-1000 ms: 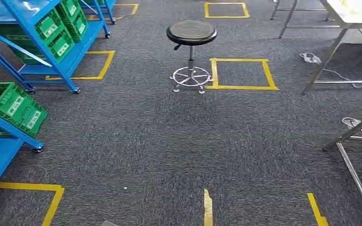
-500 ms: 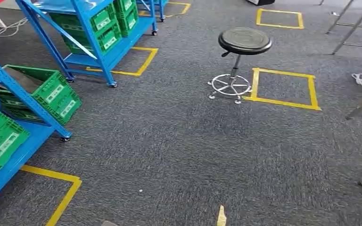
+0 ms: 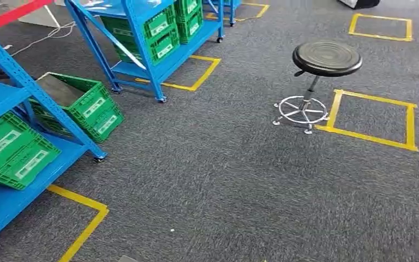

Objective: Take the parts from the cabinet and place them on the table.

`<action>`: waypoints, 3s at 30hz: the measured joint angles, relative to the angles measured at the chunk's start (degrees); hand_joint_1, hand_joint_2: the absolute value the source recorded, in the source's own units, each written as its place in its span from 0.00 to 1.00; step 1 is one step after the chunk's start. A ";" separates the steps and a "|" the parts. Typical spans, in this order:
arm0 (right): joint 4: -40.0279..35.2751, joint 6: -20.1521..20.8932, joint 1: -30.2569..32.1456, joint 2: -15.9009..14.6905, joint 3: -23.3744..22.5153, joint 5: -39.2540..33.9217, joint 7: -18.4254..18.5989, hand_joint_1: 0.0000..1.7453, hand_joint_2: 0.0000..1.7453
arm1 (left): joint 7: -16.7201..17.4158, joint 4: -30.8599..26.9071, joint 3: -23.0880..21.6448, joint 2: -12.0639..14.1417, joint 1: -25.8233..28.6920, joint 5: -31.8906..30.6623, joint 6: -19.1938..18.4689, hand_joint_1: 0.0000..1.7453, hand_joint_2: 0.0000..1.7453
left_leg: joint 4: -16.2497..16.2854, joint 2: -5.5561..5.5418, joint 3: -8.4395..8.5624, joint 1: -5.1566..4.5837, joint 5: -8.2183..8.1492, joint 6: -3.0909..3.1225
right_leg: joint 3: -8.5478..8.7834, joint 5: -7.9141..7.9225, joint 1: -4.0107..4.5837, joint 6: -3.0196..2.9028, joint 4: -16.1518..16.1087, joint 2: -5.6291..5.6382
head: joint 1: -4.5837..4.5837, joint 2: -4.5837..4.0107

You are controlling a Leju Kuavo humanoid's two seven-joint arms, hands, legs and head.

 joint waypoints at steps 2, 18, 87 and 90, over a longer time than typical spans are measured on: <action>0.11 0.02 0.08 0.26 0.00 0.00 -0.07 0.00 0.00 | -0.07 0.00 0.04 0.35 -0.11 -0.04 0.00 0.00 0.00 | -4.37 4.82 -0.04 -1.65 4.57 1.67 | 1.33 -1.48 0.45 0.41 0.16 -0.99 | 0.51 0.00; 0.13 0.04 -0.46 0.20 0.00 -0.02 -0.20 0.00 0.00 | -0.92 0.02 0.07 0.09 -0.67 -1.05 0.68 0.00 0.00 | -5.13 -6.61 2.84 0.37 2.83 0.15 | -5.36 1.43 -1.73 3.06 2.64 7.77 | 0.53 0.00; 0.07 -0.44 0.33 0.28 -0.02 0.50 -0.83 0.00 0.00 | -0.29 0.13 0.24 0.15 -0.39 -2.01 2.47 0.00 0.00 | 9.78 -1.04 -1.35 0.69 -2.76 -1.94 | -3.95 1.17 -1.29 0.35 1.61 3.06 | 0.02 0.00; 0.07 -0.70 0.28 0.28 -0.09 -0.04 -1.62 0.00 0.00 | -0.18 0.13 0.26 0.15 0.32 -1.99 2.49 0.00 0.00 | 8.48 -0.96 -4.36 0.67 -7.54 -1.80 | -0.34 -1.57 -1.26 0.43 1.42 2.36 | 0.00 0.00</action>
